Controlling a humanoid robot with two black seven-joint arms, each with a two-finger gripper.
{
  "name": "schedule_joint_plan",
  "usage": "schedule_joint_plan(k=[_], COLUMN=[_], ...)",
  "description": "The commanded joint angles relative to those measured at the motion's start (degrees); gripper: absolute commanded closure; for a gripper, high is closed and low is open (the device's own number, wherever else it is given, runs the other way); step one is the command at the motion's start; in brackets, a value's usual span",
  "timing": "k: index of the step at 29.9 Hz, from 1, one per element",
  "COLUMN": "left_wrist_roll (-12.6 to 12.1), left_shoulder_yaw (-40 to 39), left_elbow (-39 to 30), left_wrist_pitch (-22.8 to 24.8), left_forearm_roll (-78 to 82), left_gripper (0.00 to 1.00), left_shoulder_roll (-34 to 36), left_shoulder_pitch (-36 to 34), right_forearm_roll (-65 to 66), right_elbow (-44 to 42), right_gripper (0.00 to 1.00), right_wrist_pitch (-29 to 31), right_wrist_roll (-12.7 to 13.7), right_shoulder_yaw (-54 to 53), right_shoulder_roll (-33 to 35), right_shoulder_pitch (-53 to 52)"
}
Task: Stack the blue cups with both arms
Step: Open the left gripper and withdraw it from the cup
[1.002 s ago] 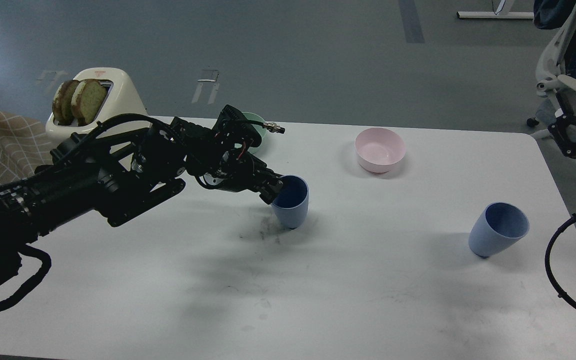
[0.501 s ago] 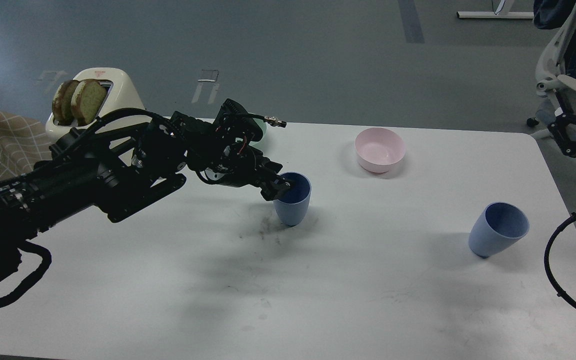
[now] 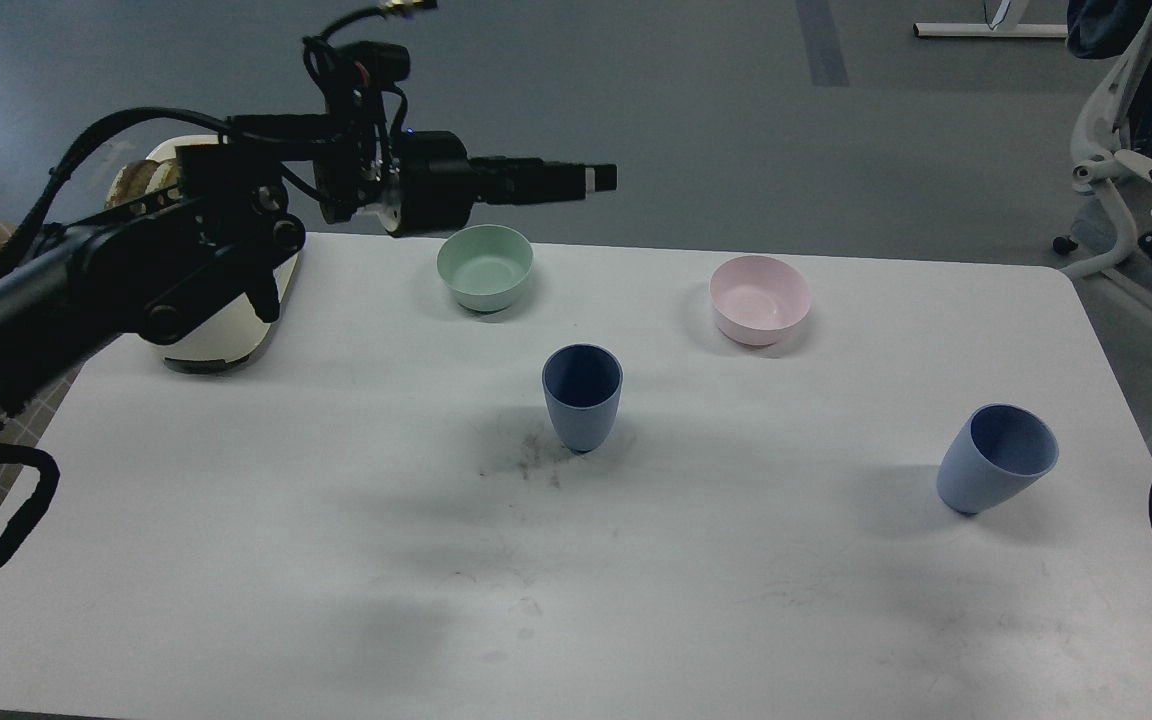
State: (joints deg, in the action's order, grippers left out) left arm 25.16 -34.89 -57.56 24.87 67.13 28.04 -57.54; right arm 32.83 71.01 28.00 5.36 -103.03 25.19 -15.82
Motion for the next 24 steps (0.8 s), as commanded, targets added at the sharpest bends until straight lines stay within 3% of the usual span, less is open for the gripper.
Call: schedule_joint_plan(k=[1, 5, 12, 18, 24], left_wrist_roll=[2.8, 2.8, 2.8, 2.8, 2.3], left_shoulder_yaw=[-9.1, -14.4, -24.7, -25.4, -25.5], left_elbow=[-0.3, 1.2, 10.8, 12.6, 12.7], left_wrist_pitch=[0.1, -0.6, 0.1, 0.1, -0.7], left_forearm_roll=[-27.4, -35.5, -43.3, -53.2, -56.8], left_gripper=[0.03, 0.03, 0.03, 0.03, 0.03], left_shoulder_roll=[0.7, 0.9, 2.1, 4.0, 4.7], left_shoulder_pitch=[5.8, 6.3, 8.7, 12.2, 15.4], right_forearm_roll=[3.4, 8.4, 27.9, 43.2, 58.4], right_elbow=[3.4, 6.1, 13.8, 20.2, 20.5], right_gripper=[0.00, 0.00, 0.00, 0.00, 0.00], right_wrist_pitch=[0.0, 0.0, 0.0, 0.0, 0.0], right_wrist_roll=[0.0, 0.0, -0.3, -1.0, -3.9], right_shoulder_yaw=[0.3, 0.5, 4.6, 9.1, 19.7], right_shoulder_roll=[5.6, 9.9, 16.1, 19.6, 22.6], right_shoulder_pitch=[0.0, 0.2, 0.2, 0.8, 0.8])
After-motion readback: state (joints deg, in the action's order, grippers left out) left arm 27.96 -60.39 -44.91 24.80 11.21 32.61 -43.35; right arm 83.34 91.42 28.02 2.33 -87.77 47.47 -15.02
